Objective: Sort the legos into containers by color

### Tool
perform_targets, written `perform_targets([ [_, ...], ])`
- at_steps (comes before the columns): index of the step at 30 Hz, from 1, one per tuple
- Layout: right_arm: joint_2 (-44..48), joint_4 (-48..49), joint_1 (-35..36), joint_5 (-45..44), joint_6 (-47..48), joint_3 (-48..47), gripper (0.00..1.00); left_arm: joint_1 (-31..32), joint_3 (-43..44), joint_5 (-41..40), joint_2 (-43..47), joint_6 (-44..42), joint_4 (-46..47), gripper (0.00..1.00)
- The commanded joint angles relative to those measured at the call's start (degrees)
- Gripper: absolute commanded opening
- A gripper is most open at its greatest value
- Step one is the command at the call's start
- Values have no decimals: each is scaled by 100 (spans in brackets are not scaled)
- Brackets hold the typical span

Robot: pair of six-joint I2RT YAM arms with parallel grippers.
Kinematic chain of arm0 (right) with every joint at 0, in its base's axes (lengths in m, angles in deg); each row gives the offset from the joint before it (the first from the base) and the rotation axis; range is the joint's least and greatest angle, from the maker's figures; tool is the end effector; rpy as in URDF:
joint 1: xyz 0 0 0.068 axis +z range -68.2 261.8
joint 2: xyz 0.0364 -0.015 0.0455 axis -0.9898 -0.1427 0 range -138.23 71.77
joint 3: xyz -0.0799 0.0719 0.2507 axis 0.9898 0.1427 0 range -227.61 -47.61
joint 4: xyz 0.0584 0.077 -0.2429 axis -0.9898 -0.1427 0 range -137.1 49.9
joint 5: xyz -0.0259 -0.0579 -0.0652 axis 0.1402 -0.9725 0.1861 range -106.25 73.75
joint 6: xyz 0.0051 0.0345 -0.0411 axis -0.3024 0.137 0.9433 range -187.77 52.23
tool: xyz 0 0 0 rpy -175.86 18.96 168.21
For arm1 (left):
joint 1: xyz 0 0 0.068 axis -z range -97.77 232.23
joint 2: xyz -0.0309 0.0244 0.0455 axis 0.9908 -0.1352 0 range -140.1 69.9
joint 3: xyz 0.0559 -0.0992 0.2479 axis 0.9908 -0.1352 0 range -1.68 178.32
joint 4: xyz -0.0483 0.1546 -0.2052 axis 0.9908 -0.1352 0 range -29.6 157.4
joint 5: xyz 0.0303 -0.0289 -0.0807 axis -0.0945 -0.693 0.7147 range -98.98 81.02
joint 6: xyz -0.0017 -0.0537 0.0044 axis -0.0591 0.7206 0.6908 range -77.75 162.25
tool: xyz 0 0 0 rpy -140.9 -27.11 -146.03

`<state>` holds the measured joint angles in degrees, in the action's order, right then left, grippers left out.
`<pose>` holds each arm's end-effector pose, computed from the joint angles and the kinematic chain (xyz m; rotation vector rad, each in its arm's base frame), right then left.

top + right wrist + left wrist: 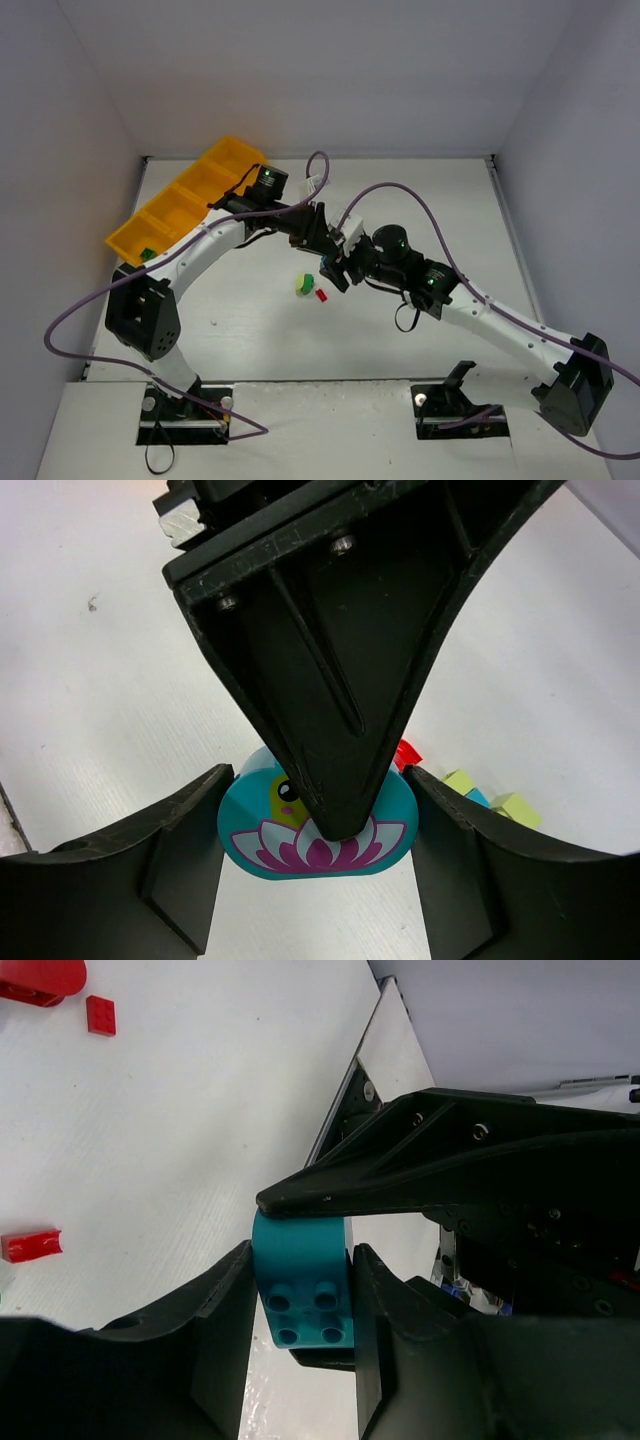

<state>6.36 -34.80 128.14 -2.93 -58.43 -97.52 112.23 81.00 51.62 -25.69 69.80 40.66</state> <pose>0.1800 0.2004 0.3267 -0.9873 1.4960 0.6709 0.3034 -0.2110 0.3217 0.6829 2.2929 -1.7035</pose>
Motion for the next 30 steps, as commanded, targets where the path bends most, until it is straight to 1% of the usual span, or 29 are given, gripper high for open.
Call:
perform_targets([
  [1,19,358,6,74,-12,-256,5,-38,82,198,155,215,915,0],
  [4,2,366,6,39,-20,-256,16,-38,56,251,172,242,987,0],
  [5,2,366,6,39,-20,-247,35,-47,47,251,181,251,978,0],
  [7,-16,366,6,39,-29,-247,59,-55,30,251,190,251,1004,0],
  [8,-25,366,6,30,-38,-239,87,-64,3,242,207,251,1004,0],
  [9,-33,366,6,39,-38,-238,96,-64,3,198,208,251,1004,0],
  [10,-51,358,6,39,-38,-212,100,-99,-14,181,208,259,1013,0],
  [15,-34,340,15,57,-91,-151,100,-363,-120,84,208,321,1074,0],
  [16,-7,340,6,30,-108,-116,100,-528,-129,5,216,304,1048,0],
  [18,28,331,6,-127,-134,-80,100,-749,-103,-196,234,147,769,0],
  [19,80,314,-3,-206,-143,-28,100,-1046,-94,-502,243,76,619,0],
  [20,107,305,6,-407,-152,-10,100,-1214,-41,-714,251,-55,304,0],
  [21,159,279,-12,-496,-152,25,100,-1564,-6,-1186,269,-118,136,0],
  [22,212,252,-12,-654,-161,34,100,-1741,81,-1452,295,-258,-214,0],
  [24,256,209,-38,-760,-187,60,100,-2049,213,-2119,322,-373,-541,0],
  [25,274,173,-55,-796,-213,69,100,-2303,301,-2914,331,-443,-708,0],
  [27,292,138,-73,-901,-292,69,100,-2550,599,-3700,261,-523,-1086,0],
  [28,283,94,-65,-971,-328,69,100,-2673,688,-4453,226,-444,-1262,0],
  [29,265,77,-82,-1024,-363,69,100,-2927,767,-4739,182,-400,-1289,0],
  [30,230,33,-82,-1172,-468,69,100,-3034,872,-4924,112,-356,-1307,0],
])
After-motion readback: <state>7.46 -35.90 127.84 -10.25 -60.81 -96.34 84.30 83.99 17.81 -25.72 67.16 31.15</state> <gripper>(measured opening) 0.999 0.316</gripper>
